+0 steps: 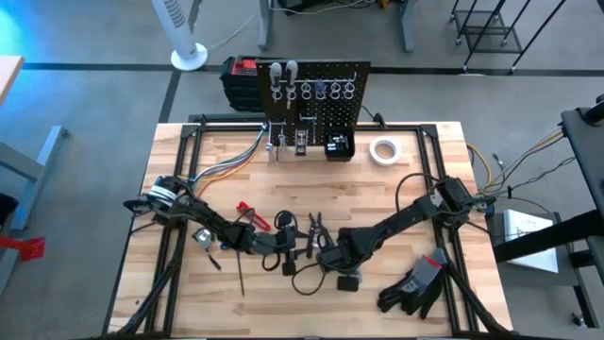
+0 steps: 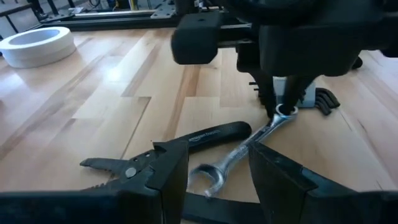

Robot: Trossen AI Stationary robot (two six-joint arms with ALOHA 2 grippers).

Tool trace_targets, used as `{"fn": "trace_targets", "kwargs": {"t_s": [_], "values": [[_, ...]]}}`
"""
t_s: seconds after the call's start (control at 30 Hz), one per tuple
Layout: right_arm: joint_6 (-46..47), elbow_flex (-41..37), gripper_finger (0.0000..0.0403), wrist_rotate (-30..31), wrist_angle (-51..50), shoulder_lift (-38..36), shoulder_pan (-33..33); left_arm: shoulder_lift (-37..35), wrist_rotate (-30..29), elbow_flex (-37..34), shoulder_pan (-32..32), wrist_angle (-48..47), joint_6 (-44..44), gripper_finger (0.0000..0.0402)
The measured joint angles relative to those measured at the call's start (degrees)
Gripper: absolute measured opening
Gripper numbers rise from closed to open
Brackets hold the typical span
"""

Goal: Hang tools onto peg board
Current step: Hang the wrench on the peg board

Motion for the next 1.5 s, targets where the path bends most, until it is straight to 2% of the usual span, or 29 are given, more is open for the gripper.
{"fn": "trace_targets", "kwargs": {"t_s": [0.13, 0.33, 0.47, 0.53, 0.7, 0.83, 0.93, 1.03, 1.17, 1.27, 1.5], "values": [[-6.6, -0.1, 0.0012, 0.7, -0.2, 0.2, -0.5, 0.0, 0.0, 0.0, 0.0, 0.0, -0.2, 0.0157], [-12.8, -0.1, 0.0003, 3.0, -0.4, 0.0, 0.2, 0.0, 0.0, 0.0, 0.0, -0.3, -1.1, 0.0157], [-13.8, 1.0, 0.0001, 11.7, -5.0, -1.1, 1.9, -0.2, 0.0, 0.0, 0.0, -0.5, -1.9, 0.0157], [-14.7, 2.1, 0.0001, 17.5, -10.6, -1.2, 2.7, -0.7, 0.1, 0.0, 0.0, -0.5, -1.9, 0.0157], [-16.8, 6.3, 0.0, 28.1, -19.9, -2.1, 5.2, -2.6, 6.5, 0.2, 0.3, -0.5, 0.2, 0.0157], [-22.0, 7.0, 0.0, 32.5, -20.6, -2.0, 6.7, -4.0, 8.4, 2.1, 0.4, -0.3, 4.2, 0.0157], [-25.2, 7.2, 0.0, 33.4, -20.5, -2.1, 7.7, -4.6, 8.5, 4.2, 0.5, -2.2, 7.7, 0.0157], [-26.5, 7.2, 0.0, 33.1, -20.5, -2.1, 8.4, -5.0, 8.5, 7.6, 0.8, -8.9, 11.3, 0.0158], [-28.7, 7.6, 0.0, 34.6, -20.5, -2.1, 9.5, -4.8, 6.3, 14.3, 2.5, -27.7, 12.3, 0.0164], [-29.3, 7.9, 0.0, 35.7, -20.2, -2.1, 10.5, -4.0, 8.1, 18.4, 4.3, -38.1, 11.7, 0.0173], [-27.9, 8.8, 0.0001, 37.0, -20.2, -2.2, 11.4, -3.6, 18.2, 19.4, 8.7, -41.2, 10.2, 0.0176]]}}
